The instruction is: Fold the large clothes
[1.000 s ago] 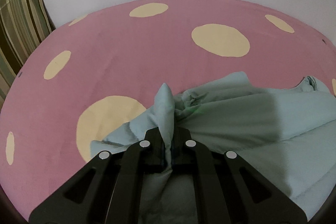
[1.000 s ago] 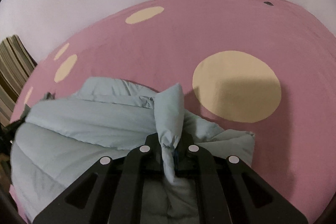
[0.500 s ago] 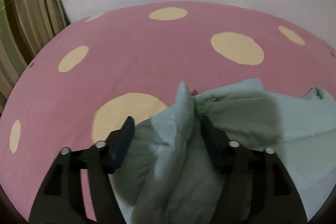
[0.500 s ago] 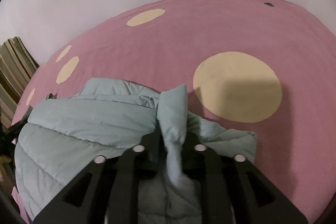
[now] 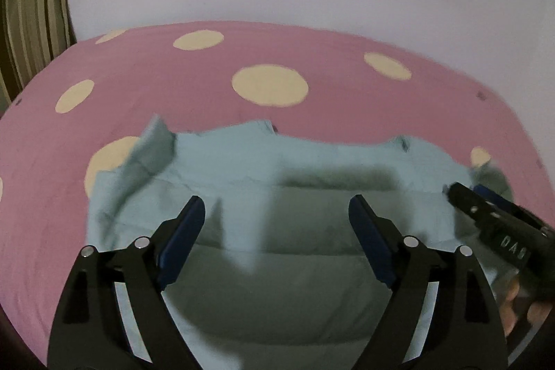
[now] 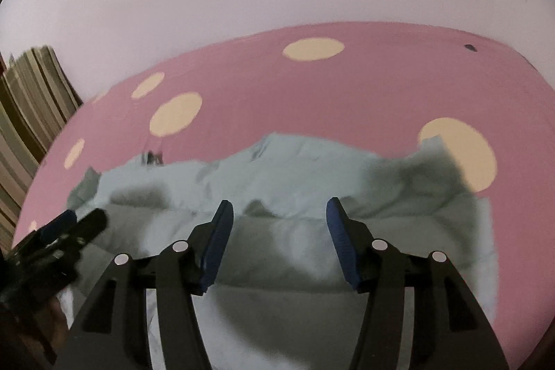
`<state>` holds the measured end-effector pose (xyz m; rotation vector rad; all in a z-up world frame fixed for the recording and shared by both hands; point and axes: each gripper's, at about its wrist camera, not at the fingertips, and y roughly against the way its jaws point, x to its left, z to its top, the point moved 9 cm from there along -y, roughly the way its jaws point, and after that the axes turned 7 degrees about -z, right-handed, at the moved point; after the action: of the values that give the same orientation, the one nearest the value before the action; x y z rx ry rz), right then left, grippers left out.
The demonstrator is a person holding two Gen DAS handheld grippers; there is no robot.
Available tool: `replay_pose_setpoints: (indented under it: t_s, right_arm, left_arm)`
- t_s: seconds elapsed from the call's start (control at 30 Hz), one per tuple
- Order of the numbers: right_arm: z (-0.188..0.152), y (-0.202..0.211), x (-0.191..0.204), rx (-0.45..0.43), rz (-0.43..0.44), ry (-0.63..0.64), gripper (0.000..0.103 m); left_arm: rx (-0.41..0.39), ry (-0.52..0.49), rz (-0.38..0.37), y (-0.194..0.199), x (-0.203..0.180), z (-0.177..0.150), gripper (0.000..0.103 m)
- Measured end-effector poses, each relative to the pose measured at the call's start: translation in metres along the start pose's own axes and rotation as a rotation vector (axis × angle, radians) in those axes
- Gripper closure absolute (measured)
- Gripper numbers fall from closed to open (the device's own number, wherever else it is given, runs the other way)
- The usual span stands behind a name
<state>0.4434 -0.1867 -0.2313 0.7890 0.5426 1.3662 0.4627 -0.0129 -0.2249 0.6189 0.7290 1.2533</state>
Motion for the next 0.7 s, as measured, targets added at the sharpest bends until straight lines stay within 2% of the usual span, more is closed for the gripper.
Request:
replay_pose_setpoints:
  t_s: [0.07,0.3,0.7]
  right_arm:
    - [-0.009,-0.015,0.004,0.012,-0.037,0.021,0.047]
    - [-0.02,-0.046,0.008,-0.005,-0.085,0.064,0.042]
    - [-0.023,-0.056,0.009,-0.018,-0.116,0.075,0.041]
  left_arm:
    - [0.024,-0.013,0.044,-0.018,0.002,-0.01,0.018]
    - [0.029,-0.033,0.07,-0.05,0.009,-0.02,0.016]
    - [0.043,-0.023,0.056,-0.071,0.012,-0.023,0.014]
